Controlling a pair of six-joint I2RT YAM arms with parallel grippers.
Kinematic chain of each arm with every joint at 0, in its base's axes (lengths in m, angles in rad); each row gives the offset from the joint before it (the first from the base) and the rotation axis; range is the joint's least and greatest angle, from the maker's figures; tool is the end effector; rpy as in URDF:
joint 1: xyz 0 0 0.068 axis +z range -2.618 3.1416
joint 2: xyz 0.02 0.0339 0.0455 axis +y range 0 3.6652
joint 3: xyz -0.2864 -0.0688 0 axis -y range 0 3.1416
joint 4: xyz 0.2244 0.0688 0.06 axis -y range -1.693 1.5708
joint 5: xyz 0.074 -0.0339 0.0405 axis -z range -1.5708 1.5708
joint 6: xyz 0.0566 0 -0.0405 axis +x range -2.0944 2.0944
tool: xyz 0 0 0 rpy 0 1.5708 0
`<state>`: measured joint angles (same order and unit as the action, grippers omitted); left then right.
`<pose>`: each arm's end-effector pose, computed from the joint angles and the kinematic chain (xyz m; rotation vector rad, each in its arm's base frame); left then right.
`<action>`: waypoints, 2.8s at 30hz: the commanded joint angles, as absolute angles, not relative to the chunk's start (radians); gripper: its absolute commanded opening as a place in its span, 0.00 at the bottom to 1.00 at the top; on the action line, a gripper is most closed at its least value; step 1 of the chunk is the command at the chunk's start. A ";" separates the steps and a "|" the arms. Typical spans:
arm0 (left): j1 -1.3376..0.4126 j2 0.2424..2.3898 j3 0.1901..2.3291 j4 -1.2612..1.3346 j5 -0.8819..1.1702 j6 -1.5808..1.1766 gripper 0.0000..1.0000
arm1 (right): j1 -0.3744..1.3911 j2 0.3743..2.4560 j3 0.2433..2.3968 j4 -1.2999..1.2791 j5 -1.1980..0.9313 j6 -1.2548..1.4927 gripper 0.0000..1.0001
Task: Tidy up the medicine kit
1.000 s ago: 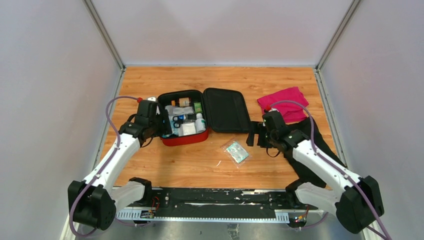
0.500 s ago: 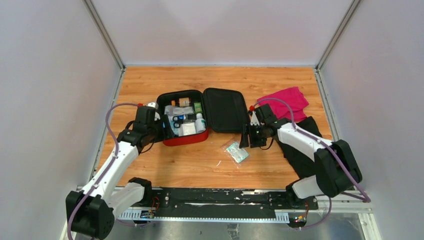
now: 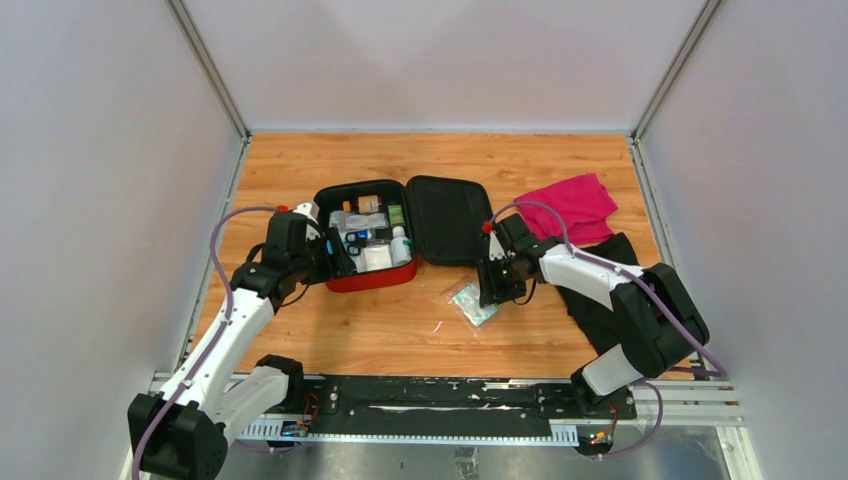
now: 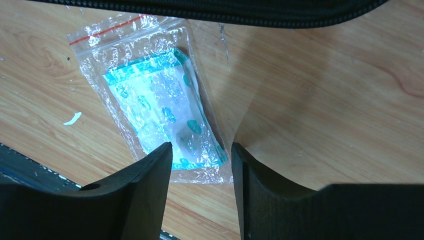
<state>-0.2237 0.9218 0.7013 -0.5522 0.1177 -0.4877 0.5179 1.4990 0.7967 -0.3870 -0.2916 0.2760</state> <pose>0.1665 -0.0447 0.2602 -0.2556 2.3757 -0.4827 0.2256 0.1473 0.1864 -0.4288 2.7087 0.6313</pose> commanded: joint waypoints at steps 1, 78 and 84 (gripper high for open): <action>-0.218 0.904 0.721 -0.533 0.142 -0.500 0.68 | 0.570 1.544 0.815 -0.448 -0.163 0.239 0.51; -0.405 0.818 0.650 -0.150 0.347 -0.679 0.74 | 0.609 1.576 0.897 -0.493 -0.060 0.138 0.57; -0.405 0.822 0.642 -0.142 0.348 -0.687 0.74 | 0.585 1.564 0.884 -0.477 -0.067 0.132 0.57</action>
<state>-0.4015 0.8291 0.6434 -0.1444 0.3481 -0.6880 0.5995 1.5646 0.9035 -0.4877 -0.0803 0.1516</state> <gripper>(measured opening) 0.743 0.570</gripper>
